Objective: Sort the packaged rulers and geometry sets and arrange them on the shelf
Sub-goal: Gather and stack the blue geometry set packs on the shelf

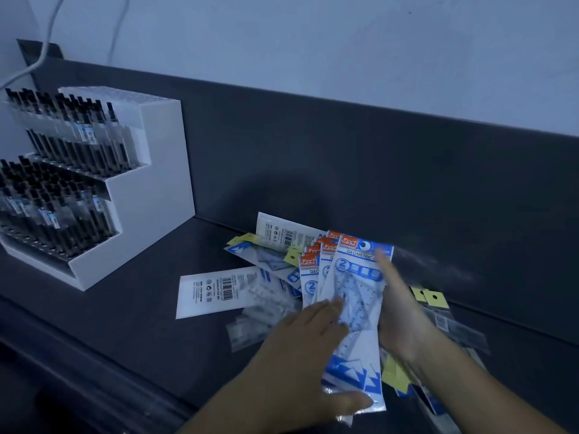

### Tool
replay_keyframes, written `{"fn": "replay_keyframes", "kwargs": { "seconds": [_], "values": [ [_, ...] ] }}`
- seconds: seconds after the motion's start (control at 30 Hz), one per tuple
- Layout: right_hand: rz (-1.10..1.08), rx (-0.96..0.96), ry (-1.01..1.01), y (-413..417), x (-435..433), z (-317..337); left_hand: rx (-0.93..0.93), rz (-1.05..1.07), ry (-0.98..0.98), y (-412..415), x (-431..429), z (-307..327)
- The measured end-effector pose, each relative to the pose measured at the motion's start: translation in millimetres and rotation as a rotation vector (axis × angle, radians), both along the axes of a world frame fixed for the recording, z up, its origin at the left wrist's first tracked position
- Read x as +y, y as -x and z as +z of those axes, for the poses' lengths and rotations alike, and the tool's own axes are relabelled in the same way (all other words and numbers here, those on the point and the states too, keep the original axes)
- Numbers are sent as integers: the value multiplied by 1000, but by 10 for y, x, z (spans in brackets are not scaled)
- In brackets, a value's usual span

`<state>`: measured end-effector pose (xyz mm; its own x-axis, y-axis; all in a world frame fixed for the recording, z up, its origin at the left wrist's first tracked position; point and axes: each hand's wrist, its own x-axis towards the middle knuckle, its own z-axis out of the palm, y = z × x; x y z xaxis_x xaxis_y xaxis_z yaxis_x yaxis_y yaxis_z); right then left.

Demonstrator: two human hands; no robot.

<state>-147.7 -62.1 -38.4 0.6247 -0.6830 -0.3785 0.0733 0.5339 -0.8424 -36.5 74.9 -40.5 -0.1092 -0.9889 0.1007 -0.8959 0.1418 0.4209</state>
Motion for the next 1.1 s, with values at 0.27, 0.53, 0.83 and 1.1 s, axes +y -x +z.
{"fn": "replay_keyframes", "kwargs": {
  "seconds": [0.27,0.53,0.83,1.1],
  "values": [
    [-233,84,187,54,35,86,-291,363,307,-1152,-604,-151],
    [-403,21,101,213,-46,54,-534,480,552,-1302,-578,277],
    [-334,-156,-25,137,-51,-52,-214,17,283,207,-457,7],
    [-177,-124,166,283,117,0,-156,-55,219,281,-409,-16]
  ]
}}
